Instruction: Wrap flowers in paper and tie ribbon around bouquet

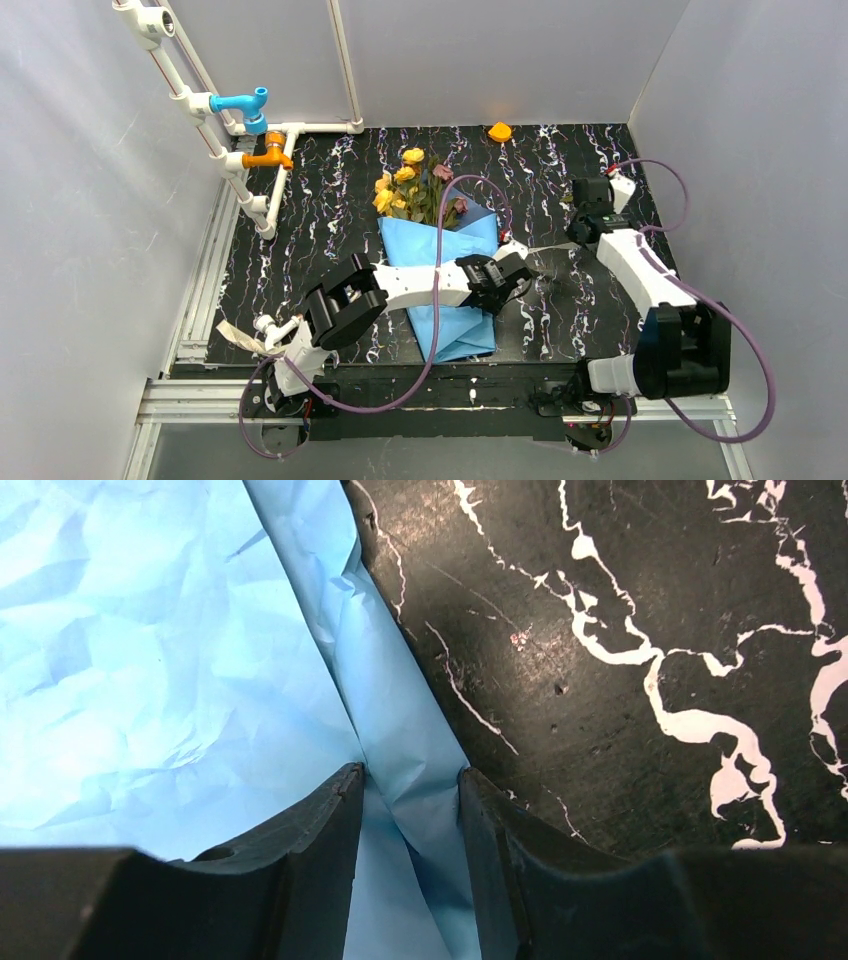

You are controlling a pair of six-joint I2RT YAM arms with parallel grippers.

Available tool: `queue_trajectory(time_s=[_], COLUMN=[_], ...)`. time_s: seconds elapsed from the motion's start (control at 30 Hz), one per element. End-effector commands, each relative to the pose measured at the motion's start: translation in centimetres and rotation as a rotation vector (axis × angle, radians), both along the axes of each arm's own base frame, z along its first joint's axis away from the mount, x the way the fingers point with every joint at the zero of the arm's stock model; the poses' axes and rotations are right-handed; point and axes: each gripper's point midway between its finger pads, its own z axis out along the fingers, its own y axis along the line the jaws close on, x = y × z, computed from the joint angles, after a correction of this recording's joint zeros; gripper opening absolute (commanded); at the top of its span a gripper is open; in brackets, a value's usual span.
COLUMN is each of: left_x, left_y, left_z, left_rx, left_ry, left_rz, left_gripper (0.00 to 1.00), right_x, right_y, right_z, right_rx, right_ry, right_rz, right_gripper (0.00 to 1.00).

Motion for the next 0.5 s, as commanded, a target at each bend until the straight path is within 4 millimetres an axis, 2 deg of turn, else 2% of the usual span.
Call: queue_trajectory(time_s=[0.0, 0.1, 0.2, 0.47], left_x=[0.3, 0.0, 0.2, 0.0], left_y=[0.2, -0.6, -0.3, 0.1], left_z=[-1.1, -1.4, -1.7, -1.9], left_rx=[0.014, -0.007, 0.015, 0.004], left_ry=[0.050, 0.072, 0.075, 0.105], left_rz=[-0.037, -0.077, -0.077, -0.116], left_gripper=[0.39, 0.38, 0.38, 0.38], right_x=[0.5, 0.4, -0.3, -2.7], right_y=[-3.2, -5.0, -6.9, -10.9], right_z=[5.4, 7.6, 10.2, 19.6], right_rx=[-0.044, -0.052, -0.077, -0.164], right_ry=[-0.158, -0.221, -0.287, -0.572], right_rz=[-0.166, -0.254, -0.363, -0.615], right_gripper=[0.01, 0.01, 0.01, 0.01])
